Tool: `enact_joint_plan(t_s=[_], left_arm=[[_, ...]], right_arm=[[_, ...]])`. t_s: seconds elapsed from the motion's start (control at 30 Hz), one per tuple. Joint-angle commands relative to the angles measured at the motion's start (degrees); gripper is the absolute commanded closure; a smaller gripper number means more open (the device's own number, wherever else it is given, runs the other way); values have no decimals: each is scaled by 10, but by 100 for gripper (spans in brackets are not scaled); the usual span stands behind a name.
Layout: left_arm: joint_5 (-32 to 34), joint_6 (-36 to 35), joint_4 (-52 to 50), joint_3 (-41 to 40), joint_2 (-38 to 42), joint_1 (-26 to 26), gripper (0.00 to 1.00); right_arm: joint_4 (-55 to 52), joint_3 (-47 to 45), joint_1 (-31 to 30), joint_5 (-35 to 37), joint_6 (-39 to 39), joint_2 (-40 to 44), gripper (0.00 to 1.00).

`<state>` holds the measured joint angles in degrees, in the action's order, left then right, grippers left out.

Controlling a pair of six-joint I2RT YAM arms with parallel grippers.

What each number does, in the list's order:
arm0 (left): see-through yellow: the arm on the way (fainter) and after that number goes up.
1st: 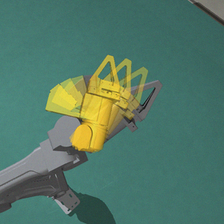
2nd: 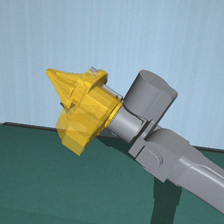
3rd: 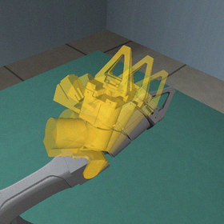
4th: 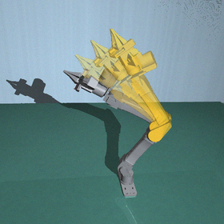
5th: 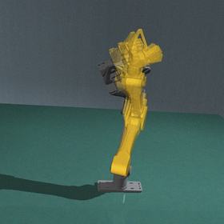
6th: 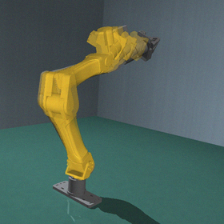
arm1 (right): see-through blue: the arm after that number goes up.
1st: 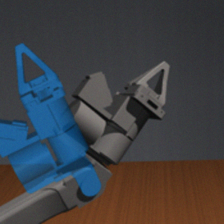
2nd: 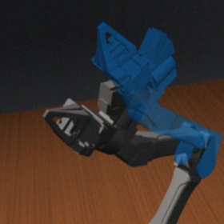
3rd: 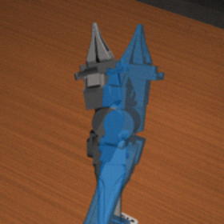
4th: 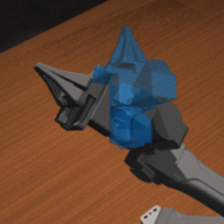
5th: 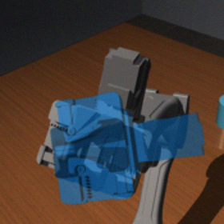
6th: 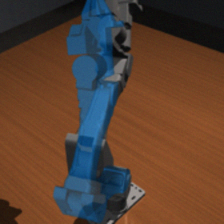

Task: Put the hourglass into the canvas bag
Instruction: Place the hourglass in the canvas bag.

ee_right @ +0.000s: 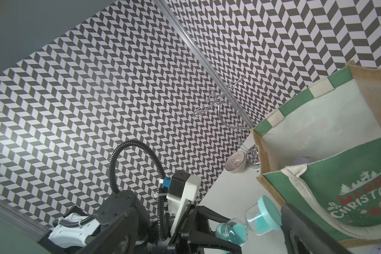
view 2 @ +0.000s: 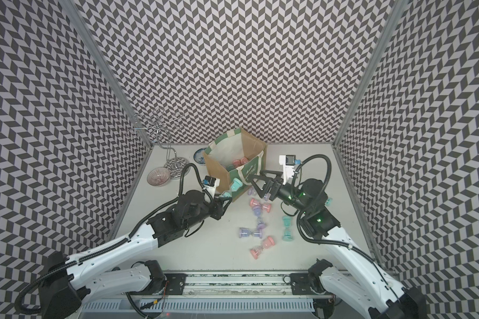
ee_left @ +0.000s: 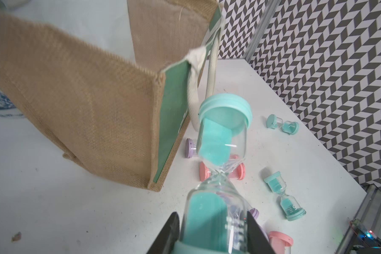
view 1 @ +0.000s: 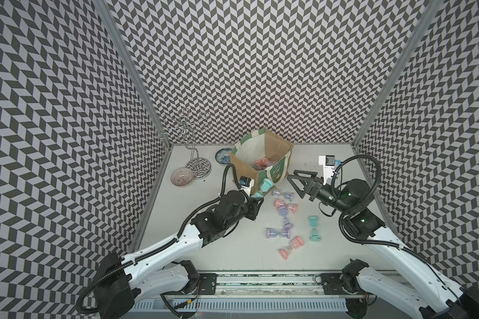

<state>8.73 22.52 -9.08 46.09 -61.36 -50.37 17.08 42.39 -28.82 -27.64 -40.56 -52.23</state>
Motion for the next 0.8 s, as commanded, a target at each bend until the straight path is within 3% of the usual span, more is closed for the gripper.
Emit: enact_joint_plan(t_s=[0.0, 0.13, 0.33, 0.6, 0.77], left_arm=[[4, -24, -52, 72, -2, 1, 82], [44, -49, -96, 169, -49, 8, 83], [71, -76, -109, 285, -135, 47, 82], [48, -109, -88, 376, -259, 129, 82], [14, -122, -89, 442, -350, 178, 82]], right_arm=[[74, 7, -4, -21, -9, -6, 1], [38, 66, -4, -18, 4, -36, 1], [56, 83, -4, -15, 0, -51, 1], [21, 122, -4, 3, 20, -75, 1], [42, 100, 10, 35, 15, -66, 1]])
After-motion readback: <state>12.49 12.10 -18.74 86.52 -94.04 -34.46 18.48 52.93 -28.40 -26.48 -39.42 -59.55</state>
